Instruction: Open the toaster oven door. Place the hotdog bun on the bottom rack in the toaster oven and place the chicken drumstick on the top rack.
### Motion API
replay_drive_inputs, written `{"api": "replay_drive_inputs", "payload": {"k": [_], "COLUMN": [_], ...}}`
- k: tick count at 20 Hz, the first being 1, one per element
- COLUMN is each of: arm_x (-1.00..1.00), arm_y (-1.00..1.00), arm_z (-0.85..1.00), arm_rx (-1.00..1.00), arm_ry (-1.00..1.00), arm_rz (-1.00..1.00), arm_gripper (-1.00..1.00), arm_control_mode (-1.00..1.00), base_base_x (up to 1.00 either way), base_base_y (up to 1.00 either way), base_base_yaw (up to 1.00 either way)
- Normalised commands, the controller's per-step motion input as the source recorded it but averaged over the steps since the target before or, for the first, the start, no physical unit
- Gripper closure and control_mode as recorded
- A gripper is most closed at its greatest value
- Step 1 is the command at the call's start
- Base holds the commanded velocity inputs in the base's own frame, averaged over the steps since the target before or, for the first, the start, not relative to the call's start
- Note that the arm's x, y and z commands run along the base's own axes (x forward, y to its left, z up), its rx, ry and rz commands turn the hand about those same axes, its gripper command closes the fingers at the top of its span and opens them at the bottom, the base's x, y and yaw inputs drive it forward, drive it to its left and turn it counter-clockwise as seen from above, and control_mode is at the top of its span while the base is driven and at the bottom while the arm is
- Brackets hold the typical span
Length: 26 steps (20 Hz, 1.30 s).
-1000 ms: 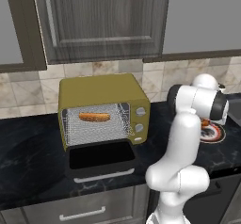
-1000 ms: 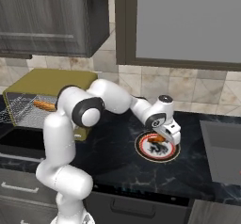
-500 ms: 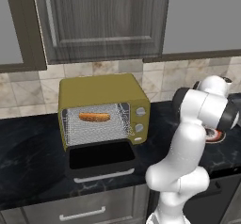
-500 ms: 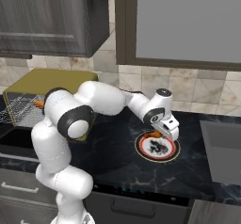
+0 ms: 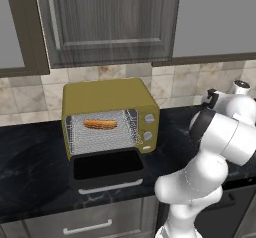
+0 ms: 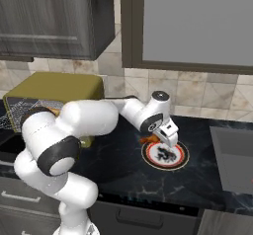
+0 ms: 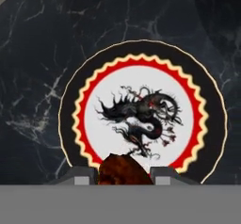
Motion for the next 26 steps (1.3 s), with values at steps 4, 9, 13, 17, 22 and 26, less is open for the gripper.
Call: {"api": "replay_drive_inputs", "payload": {"k": [4, 9, 13, 17, 22, 26], "arm_x": [-0.31, -0.31, -0.22, -0.19, -0.14, -0.14], "arm_y": [0.46, 0.49, 0.55, 0.57, 0.62, 0.63], "arm_z": [0.33, 0.29, 0.27, 0.32, 0.18, 0.15], "arm_rx": [-0.01, -0.01, -0.02, 0.00, -0.02, -0.02], "arm_ry": [-0.03, 0.00, 0.00, -0.02, 0.00, 0.00], "arm_rz": [0.00, -0.02, -0.07, -0.07, -0.13, -0.13], "arm_gripper": [1.00, 1.00, 1.00, 1.00, 1.00, 1.00], "arm_control_mode": [-1.00, -1.00, -1.00, -1.00, -1.00, -1.00], "base_base_x": [0.00, 0.00, 0.00, 0.00, 0.00, 0.00], "base_base_y": [0.00, 0.00, 0.00, 0.00, 0.00, 0.00], "base_base_yaw": [0.00, 0.00, 0.00, 0.00, 0.00, 0.00]}}
